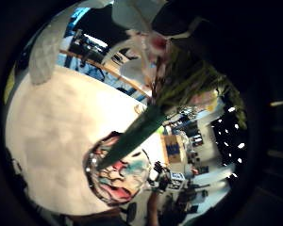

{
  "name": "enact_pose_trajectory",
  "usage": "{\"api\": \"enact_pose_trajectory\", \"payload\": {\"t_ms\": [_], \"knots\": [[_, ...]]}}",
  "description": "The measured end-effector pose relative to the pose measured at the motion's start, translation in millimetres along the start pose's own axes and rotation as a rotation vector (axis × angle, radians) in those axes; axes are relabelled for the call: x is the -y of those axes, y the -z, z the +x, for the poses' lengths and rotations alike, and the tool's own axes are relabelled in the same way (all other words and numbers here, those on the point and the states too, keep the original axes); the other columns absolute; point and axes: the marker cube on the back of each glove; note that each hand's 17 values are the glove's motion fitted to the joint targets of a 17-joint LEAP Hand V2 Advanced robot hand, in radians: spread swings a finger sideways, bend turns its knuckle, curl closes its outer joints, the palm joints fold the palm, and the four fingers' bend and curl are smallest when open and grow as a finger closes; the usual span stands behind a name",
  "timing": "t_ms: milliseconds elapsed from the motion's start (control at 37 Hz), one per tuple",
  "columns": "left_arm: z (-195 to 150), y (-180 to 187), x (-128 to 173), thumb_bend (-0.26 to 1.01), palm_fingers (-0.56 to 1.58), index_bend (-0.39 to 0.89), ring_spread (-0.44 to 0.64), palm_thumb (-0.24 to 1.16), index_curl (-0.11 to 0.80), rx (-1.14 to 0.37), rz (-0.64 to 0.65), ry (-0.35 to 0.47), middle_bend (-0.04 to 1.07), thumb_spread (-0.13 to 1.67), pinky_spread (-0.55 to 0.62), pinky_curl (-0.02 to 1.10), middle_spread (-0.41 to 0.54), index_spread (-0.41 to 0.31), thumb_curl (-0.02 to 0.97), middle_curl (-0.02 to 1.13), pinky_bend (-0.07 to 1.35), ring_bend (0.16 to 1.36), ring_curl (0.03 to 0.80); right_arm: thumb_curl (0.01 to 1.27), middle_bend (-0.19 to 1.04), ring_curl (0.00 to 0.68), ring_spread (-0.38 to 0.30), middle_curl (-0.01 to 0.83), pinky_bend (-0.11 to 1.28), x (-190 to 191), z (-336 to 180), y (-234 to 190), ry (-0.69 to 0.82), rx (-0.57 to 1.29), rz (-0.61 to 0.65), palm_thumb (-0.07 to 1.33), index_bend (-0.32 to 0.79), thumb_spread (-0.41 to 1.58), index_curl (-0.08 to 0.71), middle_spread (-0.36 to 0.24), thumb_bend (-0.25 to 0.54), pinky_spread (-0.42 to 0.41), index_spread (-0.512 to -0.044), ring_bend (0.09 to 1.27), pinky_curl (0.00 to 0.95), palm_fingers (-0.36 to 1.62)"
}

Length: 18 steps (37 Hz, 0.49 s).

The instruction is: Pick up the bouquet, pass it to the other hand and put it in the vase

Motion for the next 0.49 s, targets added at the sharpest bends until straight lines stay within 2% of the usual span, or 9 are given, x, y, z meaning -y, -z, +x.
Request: {"api": "enact_pose_trajectory", "payload": {"t_ms": [54,162,244,298,325,379,433,487], "knots": [[1.4,6.0,-4.7,-0.09,0.09,0.18,0.33,0.28,0.183,0.07,0.043,0.043,0.17,0.74,0.35,0.39,0.352,0.192,0.421,0.35,0.72,0.63,0.337,0.53,0.21,0.358,-0.023,0.432,0.17,9.0,3.2,-2.5,0.061,0.019,0.081,0.71,0.17,1.03,0.4,-0.104,-0.035,0.28,-0.301,0.19,0.306,0.86],[8.5,17.0,-9.8,-0.06,0.12,0.22,0.37,0.25,0.223,0.149,0.126,-0.021,0.16,0.74,0.39,0.36,0.393,0.199,0.401,0.33,0.69,0.61,0.318,0.52,0.19,0.362,-0.016,0.429,0.18,11.4,1.6,4.2,0.086,0.024,0.121,0.69,0.17,1.04,0.402,-0.1,-0.035,0.285,-0.303,0.19,0.308,0.83],[17.2,24.3,-17.3,-0.06,0.17,0.32,0.4,0.23,0.271,0.215,0.18,-0.075,0.15,0.75,0.41,0.35,0.394,0.188,0.39,0.31,0.65,0.57,0.302,0.51,0.19,0.361,-0.013,0.427,0.18,10.0,-1.4,9.1,0.084,0.027,0.127,0.68,0.17,1.04,0.402,-0.099,-0.032,0.286,-0.307,0.19,0.306,0.83],[21.9,27.3,-21.8,-0.05,0.24,0.44,0.4,0.22,0.318,0.244,0.207,-0.114,0.13,0.75,0.42,0.33,0.37,0.142,0.383,0.3,0.6,0.54,0.289,0.51,0.18,0.362,-0.012,0.425,0.18,9.3,-3.5,12.5,0.085,0.025,0.132,0.67,0.17,1.05,0.401,-0.098,-0.03,0.286,-0.307,0.19,0.307,0.82],[23.7,27.9,-23.4,-0.05,0.24,0.45,0.4,0.22,0.325,0.249,0.217,-0.135,0.13,0.75,0.43,0.33,0.367,0.134,0.38,0.29,0.59,0.54,0.285,0.5,0.19,0.362,-0.011,0.426,0.18,9.4,-4.4,13.9,0.089,0.023,0.137,0.67,0.17,1.05,0.402,-0.098,-0.028,0.286,-0.308,0.19,0.306,0.82],[29.4,28.6,-26.7,-0.05,0.32,0.54,0.38,0.22,0.363,0.256,0.233,-0.185,0.12,0.76,0.42,0.31,0.329,0.073,0.376,0.28,0.54,0.54,0.283,0.5,0.19,0.362,-0.01,0.423,0.18,10.0,-6.4,16.6,0.102,0.02,0.149,0.67,0.17,1.05,0.401,-0.098,-0.027,0.287,-0.307,0.19,0.307,0.82],[38.2,29.4,-30.6,-0.04,0.47,0.67,0.3,0.22,0.409,0.269,0.247,-0.234,0.11,0.77,0.39,0.3,0.259,-0.024,0.373,0.27,0.51,0.54,0.283,0.5,0.19,0.363,-0.01,0.422,0.18,10.8,-8.3,18.8,0.11,0.019,0.158,0.66,0.16,1.05,0.4,-0.095,-0.027,0.287,-0.307,0.19,0.308,0.82],[43.8,29.6,-32.9,-0.04,0.57,0.74,0.25,0.22,0.435,0.276,0.254,-0.261,0.12,0.78,0.31,0.3,0.188,-0.081,0.368,0.26,0.51,0.49,0.263,0.49,0.18,0.364,-0.006,0.42,0.18,11.6,-9.2,19.8,0.113,0.019,0.163,0.66,0.16,1.06,0.4,-0.094,-0.026,0.287,-0.307,0.19,0.309,0.81]]}}
